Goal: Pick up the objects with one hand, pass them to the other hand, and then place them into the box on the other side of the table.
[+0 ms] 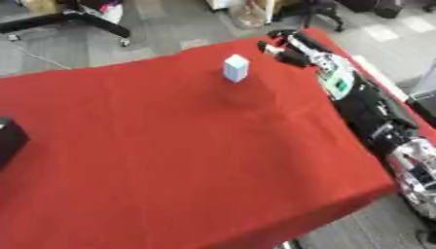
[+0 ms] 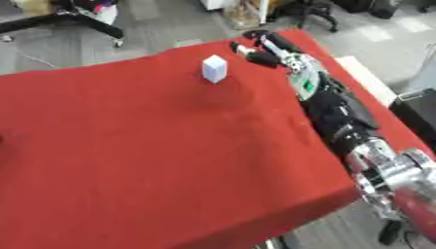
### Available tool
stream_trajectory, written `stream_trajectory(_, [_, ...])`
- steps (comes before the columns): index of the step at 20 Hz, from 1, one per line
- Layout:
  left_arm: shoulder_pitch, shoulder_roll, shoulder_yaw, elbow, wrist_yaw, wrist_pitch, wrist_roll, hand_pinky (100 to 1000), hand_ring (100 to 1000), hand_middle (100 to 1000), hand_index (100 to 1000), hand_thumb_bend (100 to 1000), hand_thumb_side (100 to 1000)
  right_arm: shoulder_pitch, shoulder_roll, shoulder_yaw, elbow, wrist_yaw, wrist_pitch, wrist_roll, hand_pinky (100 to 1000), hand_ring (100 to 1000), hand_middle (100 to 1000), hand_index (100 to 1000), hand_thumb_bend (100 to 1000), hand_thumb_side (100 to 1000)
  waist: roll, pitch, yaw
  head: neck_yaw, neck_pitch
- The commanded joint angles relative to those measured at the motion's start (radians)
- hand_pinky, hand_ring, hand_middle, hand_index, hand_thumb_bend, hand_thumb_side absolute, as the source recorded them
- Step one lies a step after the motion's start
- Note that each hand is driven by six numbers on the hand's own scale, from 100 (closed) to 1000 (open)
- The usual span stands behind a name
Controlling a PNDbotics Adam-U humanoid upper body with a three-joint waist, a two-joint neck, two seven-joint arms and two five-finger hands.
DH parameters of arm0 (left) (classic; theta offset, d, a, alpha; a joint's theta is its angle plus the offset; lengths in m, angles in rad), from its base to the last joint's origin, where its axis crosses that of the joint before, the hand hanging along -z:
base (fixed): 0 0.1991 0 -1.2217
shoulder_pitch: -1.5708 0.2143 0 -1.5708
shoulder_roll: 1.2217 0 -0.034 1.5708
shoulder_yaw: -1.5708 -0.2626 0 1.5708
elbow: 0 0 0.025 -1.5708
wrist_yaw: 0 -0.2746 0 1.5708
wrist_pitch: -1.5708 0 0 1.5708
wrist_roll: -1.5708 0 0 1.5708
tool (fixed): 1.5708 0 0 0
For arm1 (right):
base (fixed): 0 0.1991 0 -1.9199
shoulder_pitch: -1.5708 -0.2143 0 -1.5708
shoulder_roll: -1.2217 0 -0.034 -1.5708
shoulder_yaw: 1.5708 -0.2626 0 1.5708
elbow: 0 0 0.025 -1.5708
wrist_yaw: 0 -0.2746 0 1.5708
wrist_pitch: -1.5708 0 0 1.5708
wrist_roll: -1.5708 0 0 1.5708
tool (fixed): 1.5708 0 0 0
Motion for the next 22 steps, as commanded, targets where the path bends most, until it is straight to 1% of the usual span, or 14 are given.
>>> stream_trajectory(1, [-0.016, -0.054, -0.023, -0.021, 0.023, -0.016, -0.023, 769, 599, 627, 813, 410, 845, -0.041, -0.011, -0.023, 0.07, 0.134, 0.008, -0.087, 871, 858, 901, 953, 406, 1000, 0.001, -0.003, 0.016, -0.059, -0.028])
stream_trajectory(4, [-0.015, -0.079, -0.038, -0.021, 0.031, -0.018, -0.038, 770, 597, 625, 812, 409, 851, -0.058, 0.006, -0.034, 0.106, 0.172, 0.013, -0.135, 870, 846, 889, 949, 414, 1000, 0.004, 0.009, 0.038, -0.092, -0.036])
stream_trajectory(9, [-0.019, -0.09, -0.043, -0.021, 0.026, -0.021, -0.048, 769, 596, 623, 810, 403, 861, -0.075, 0.027, -0.034, 0.121, 0.197, 0.016, -0.163, 867, 838, 880, 950, 412, 1000, 0.002, 0.022, 0.052, -0.112, -0.039])
stream_trajectory(13, [-0.016, -0.099, -0.05, -0.021, 0.02, -0.021, -0.053, 769, 595, 622, 810, 396, 872, -0.081, 0.04, -0.032, 0.127, 0.23, 0.017, -0.171, 851, 806, 825, 938, 343, 1000, 0.001, 0.029, 0.059, -0.117, -0.043])
stream_trajectory(14, [-0.015, -0.101, -0.05, -0.021, 0.018, -0.021, -0.054, 770, 595, 622, 810, 394, 874, -0.082, 0.044, -0.032, 0.126, 0.237, 0.017, -0.176, 837, 776, 759, 915, 290, 988, 0.002, 0.03, 0.06, -0.117, -0.043])
stream_trajectory(15, [-0.013, -0.103, -0.051, -0.021, 0.016, -0.02, -0.055, 770, 594, 621, 810, 392, 878, -0.082, 0.047, -0.032, 0.125, 0.245, 0.018, -0.184, 826, 753, 697, 884, 239, 922, 0.002, 0.031, 0.061, -0.116, -0.044])
stream_trajectory(17, [-0.01, -0.107, -0.052, -0.021, 0.013, -0.019, -0.056, 770, 593, 620, 809, 387, 884, -0.08, 0.053, -0.033, 0.121, 0.263, 0.023, -0.207, 808, 709, 586, 826, 168, 824, 0.002, 0.032, 0.063, -0.118, -0.046])
stream_trajectory(19, [-0.008, -0.107, -0.052, -0.021, 0.01, -0.019, -0.055, 769, 593, 620, 809, 385, 885, -0.077, 0.058, -0.034, 0.119, 0.278, 0.032, -0.236, 797, 675, 527, 789, 138, 788, 0.001, 0.032, 0.065, -0.12, -0.049])
stream_trajectory(20, [-0.006, -0.107, -0.051, -0.021, 0.009, -0.018, -0.054, 769, 593, 619, 809, 383, 886, -0.075, 0.06, -0.036, 0.119, 0.282, 0.035, -0.252, 783, 628, 461, 723, 100, 748, 0.001, 0.032, 0.065, -0.122, -0.049])
stream_trajectory(21, [-0.005, -0.107, -0.05, -0.021, 0.008, -0.017, -0.052, 769, 592, 619, 809, 382, 887, -0.072, 0.063, -0.037, 0.119, 0.284, 0.038, -0.267, 777, 613, 438, 702, 100, 726, 0.001, 0.031, 0.065, -0.122, -0.049])
stream_trajectory(22, [-0.003, -0.108, -0.05, -0.021, 0.007, -0.017, -0.05, 769, 592, 619, 808, 381, 887, -0.07, 0.065, -0.038, 0.119, 0.283, 0.04, -0.284, 766, 589, 395, 656, 100, 700, 0.0, 0.031, 0.064, -0.124, -0.048])
